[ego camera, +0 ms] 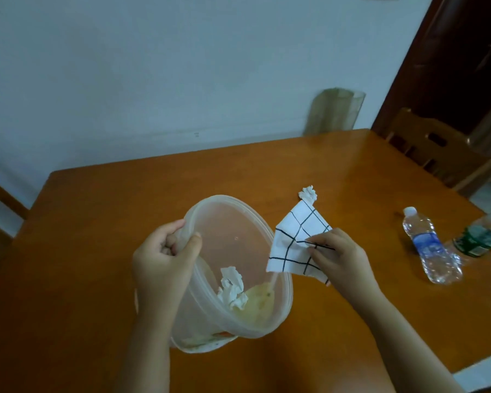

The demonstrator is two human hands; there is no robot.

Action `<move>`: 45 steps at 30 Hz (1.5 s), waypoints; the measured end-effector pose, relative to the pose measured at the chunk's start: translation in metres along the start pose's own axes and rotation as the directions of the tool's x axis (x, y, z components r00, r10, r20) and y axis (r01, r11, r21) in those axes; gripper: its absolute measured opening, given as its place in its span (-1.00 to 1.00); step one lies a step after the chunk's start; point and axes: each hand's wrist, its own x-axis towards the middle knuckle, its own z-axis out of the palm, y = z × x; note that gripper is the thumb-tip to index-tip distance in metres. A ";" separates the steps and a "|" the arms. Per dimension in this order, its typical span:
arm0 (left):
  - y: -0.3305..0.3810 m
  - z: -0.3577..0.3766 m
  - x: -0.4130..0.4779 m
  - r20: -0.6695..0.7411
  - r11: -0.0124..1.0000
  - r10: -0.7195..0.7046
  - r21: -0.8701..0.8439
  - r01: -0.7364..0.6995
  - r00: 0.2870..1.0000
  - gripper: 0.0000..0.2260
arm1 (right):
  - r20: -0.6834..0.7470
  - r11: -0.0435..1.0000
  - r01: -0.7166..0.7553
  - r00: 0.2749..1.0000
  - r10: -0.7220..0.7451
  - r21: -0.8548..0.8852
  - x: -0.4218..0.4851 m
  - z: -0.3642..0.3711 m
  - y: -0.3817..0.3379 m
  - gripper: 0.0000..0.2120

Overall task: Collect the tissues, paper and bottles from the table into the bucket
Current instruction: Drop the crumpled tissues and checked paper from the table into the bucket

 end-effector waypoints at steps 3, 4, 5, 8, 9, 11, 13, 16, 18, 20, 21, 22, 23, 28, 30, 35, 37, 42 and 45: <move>0.005 0.009 -0.001 0.028 0.999 0.037 -0.006 -0.037 0.999 -0.76 | 0.104 0.997 0.070 0.992 -0.068 -0.021 -0.002 0.002 -0.010 -0.87; 0.006 0.011 -0.001 0.036 0.999 0.049 -0.004 -0.049 0.998 -0.76 | 0.139 0.995 0.096 0.986 -0.091 -0.030 -0.002 0.003 -0.012 -0.87; 0.008 0.014 -0.002 0.044 0.998 0.060 0.000 -0.060 0.997 -0.76 | 0.172 0.992 0.124 0.978 -0.116 -0.034 -0.002 0.004 -0.014 -0.86; 0.012 0.026 -0.003 0.056 0.997 0.072 0.012 -0.073 0.996 -0.77 | 0.254 0.981 0.195 0.950 -0.183 -0.024 0.000 0.011 -0.015 -0.83; 0.014 0.030 -0.003 0.057 0.998 0.064 0.009 -0.065 0.996 -0.78 | 0.275 0.977 0.211 0.941 -0.198 -0.017 0.001 0.013 -0.014 -0.82; 0.017 0.039 -0.003 0.055 0.999 0.049 0.007 -0.050 0.997 -0.78 | 0.306 0.973 0.230 0.926 -0.222 0.010 0.004 0.017 -0.010 -0.81; 0.019 0.049 -0.004 0.036 0.999 0.039 0.029 -0.040 0.999 -0.77 | 0.336 0.972 0.231 0.913 -0.230 0.037 0.008 0.018 0.001 -0.80; 0.024 0.062 -0.005 0.005 0.998 0.028 0.064 -0.028 1.000 -0.76 | 0.329 0.979 0.192 0.922 -0.205 0.070 0.017 0.013 0.028 -0.81; 0.027 0.073 -0.005 -0.018 0.994 0.026 0.108 -0.024 1.000 -0.76 | 0.312 0.985 0.165 0.934 -0.175 0.056 0.027 0.008 0.053 -0.84; 0.031 0.082 -0.005 -0.047 0.989 0.007 0.145 -0.001 0.999 -0.77 | 0.319 0.992 0.129 0.939 -0.125 0.008 0.037 0.004 0.081 -0.85; 0.033 0.087 -0.006 -0.064 0.986 -0.006 0.163 0.016 0.998 -0.77 | 0.338 0.995 0.104 0.936 -0.095 -0.008 0.043 0.003 0.097 -0.85; 0.034 0.092 -0.006 -0.085 0.982 -0.020 0.185 0.035 0.996 -0.77 | 0.365 0.997 0.072 0.929 -0.059 -0.022 0.048 0.004 0.112 -0.85; 0.035 0.096 -0.007 -0.109 0.977 -0.032 0.208 0.054 0.994 -0.78 | 0.392 0.998 0.041 0.920 -0.021 -0.041 0.052 0.005 0.128 -0.84; 0.042 0.113 -0.012 -0.217 0.956 -0.031 0.278 0.092 0.976 -0.74 | 0.482 0.994 -0.055 0.871 0.096 -0.098 0.076 0.017 0.190 -0.75; 0.044 0.117 -0.015 -0.245 0.952 -0.025 0.291 0.098 0.969 -0.74 | 0.519 0.992 -0.066 0.847 0.113 -0.108 0.082 0.026 0.204 -0.71; 0.050 0.129 -0.023 -0.282 0.938 -0.032 0.323 0.126 0.959 -0.73 | 0.636 0.991 -0.048 0.763 0.118 -0.127 0.090 0.046 0.221 -0.65; 0.053 0.131 -0.025 -0.295 0.935 -0.050 0.323 0.148 0.954 -0.74 | 0.657 0.992 -0.044 0.745 0.112 -0.119 0.089 0.051 0.225 -0.66; 0.056 0.133 -0.030 -0.312 0.941 -0.060 0.298 0.158 0.948 -0.72 | 0.646 0.988 -0.019 0.755 0.113 -0.151 0.079 0.053 0.233 -0.68; 0.054 0.130 -0.031 -0.299 0.952 -0.052 0.272 0.137 0.953 -0.73 | 0.610 0.987 -0.073 0.779 0.145 -0.142 0.071 0.051 0.235 -0.70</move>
